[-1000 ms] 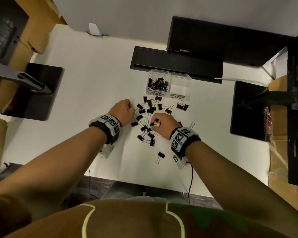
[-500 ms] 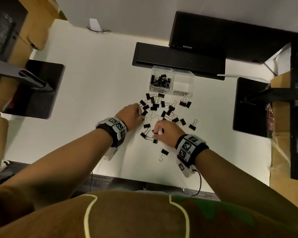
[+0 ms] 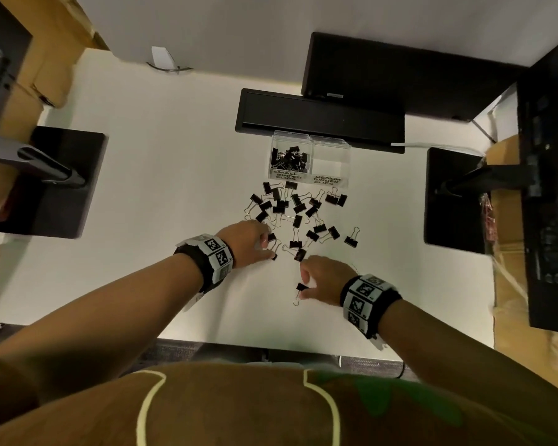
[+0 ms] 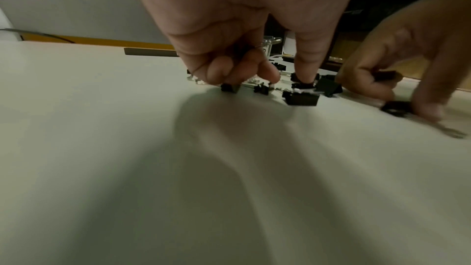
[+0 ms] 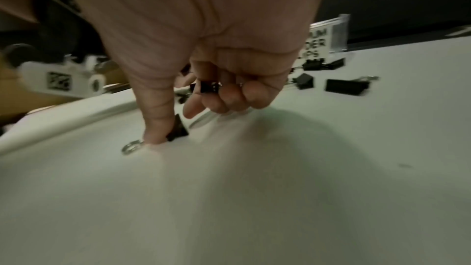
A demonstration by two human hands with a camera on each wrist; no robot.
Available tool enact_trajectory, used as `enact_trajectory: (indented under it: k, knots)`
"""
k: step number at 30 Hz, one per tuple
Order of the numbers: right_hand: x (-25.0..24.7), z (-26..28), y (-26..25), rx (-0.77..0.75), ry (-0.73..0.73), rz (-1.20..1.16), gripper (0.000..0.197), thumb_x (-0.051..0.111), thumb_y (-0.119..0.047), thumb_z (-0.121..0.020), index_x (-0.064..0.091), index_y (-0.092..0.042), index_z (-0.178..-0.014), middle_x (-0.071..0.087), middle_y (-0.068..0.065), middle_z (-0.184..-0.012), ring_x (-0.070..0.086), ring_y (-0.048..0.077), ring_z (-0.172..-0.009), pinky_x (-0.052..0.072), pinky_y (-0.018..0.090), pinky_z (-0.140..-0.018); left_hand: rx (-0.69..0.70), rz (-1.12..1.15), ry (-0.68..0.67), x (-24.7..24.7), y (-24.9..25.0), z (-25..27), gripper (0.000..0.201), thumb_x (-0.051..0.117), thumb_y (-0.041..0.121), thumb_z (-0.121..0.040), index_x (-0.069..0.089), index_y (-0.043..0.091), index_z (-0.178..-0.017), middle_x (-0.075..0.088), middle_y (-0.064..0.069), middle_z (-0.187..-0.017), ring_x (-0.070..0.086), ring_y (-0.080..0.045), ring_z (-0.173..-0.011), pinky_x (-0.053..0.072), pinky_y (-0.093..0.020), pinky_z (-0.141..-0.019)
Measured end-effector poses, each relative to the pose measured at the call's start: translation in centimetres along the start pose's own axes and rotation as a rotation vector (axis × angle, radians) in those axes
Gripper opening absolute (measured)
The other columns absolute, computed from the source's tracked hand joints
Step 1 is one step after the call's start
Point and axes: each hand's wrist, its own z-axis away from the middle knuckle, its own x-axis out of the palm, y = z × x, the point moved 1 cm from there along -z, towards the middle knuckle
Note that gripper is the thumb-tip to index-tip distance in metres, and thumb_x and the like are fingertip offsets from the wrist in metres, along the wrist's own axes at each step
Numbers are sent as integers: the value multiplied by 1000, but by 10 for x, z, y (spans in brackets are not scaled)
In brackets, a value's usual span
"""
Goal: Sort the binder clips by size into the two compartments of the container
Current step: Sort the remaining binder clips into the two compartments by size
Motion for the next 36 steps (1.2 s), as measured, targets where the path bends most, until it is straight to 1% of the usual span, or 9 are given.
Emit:
enact_trajectory:
  k: [3, 7, 12, 16, 19, 25, 29, 32, 36]
  knots:
    - [-16, -6, 13, 59, 104, -95, 18, 62, -31, -85, 46, -24, -83, 48, -10, -84, 50, 13, -79, 38, 22, -65, -32, 151, 76, -8, 5, -4, 15, 52, 30, -88, 50, 18, -80, 53, 8, -73, 51, -19, -71, 43, -28, -65]
    - [-50, -15, 28, 165, 282, -322, 7, 58, -18, -87, 53, -16, -82, 60, -2, -86, 56, 15, -79, 44, 22, -64, -8, 339, 197, -35, 16, -9, 22, 31, 24, -96, 45, 8, -91, 58, -8, -79, 51, -24, -69, 44, -36, -65]
    - [-97, -24, 35, 198, 435, -559, 15, 46, -20, -95, 60, -15, -94, 60, -6, -95, 56, 9, -83, 44, 21, -70, -44, 373, 316, -70, 37, -37, 20, 25, 19, -98, 42, 12, -91, 43, 3, -70, 40, -14, -62, 34, -27, -57]
    - [-128, -42, 30, 195, 486, -698, 25, 40, -8, -95, 62, -20, -93, 60, -4, -86, 56, 11, -71, 50, 22, -62, -106, 272, 429, -93, 48, -71, 22, 34, 18, -95, 51, 5, -92, 54, -8, -85, 51, -21, -74, 42, -34, -66]
    - [-145, -58, 21, 165, 528, -651, 29, 42, -1, -90, 63, -22, -92, 63, 2, -90, 59, 11, -69, 55, 26, -65, -112, 224, 430, -100, 49, -90, 12, 42, 8, -92, 54, 7, -96, 52, -10, -98, 56, -25, -87, 48, -35, -81]
    - [-162, -90, -2, 120, 527, -452, 29, 48, 5, -88, 64, -13, -105, 58, 1, -87, 57, 16, -75, 56, 38, -81, -59, 180, 377, -94, 42, -100, 30, 50, -2, -85, 60, 11, -111, 58, -11, -118, 59, -27, -103, 48, -35, -93]
    - [-170, -114, -15, 153, 449, -280, 37, 44, 2, -91, 61, -17, -119, 63, 8, -113, 55, 16, -82, 47, 25, -69, -25, 247, 525, -95, 28, -91, 32, 49, -7, -83, 60, 12, -107, 53, -7, -123, 58, -20, -97, 49, -32, -88]
    - [-171, -120, -22, 161, 414, -234, 46, 41, 2, -92, 56, -22, -128, 59, 5, -130, 60, 18, -99, 42, 20, -76, -96, 275, 596, -95, 19, -79, 26, 47, -3, -86, 59, 13, -102, 50, -5, -123, 55, -15, -93, 43, -24, -82]
    - [-167, -110, -23, 114, 502, -271, 46, 41, 3, -90, 56, -18, -128, 56, 7, -132, 57, 23, -114, 47, 26, -90, -148, 296, 522, -80, 8, -61, 22, 47, 2, -88, 60, 13, -102, 48, -7, -117, 58, -20, -88, 47, -28, -84]
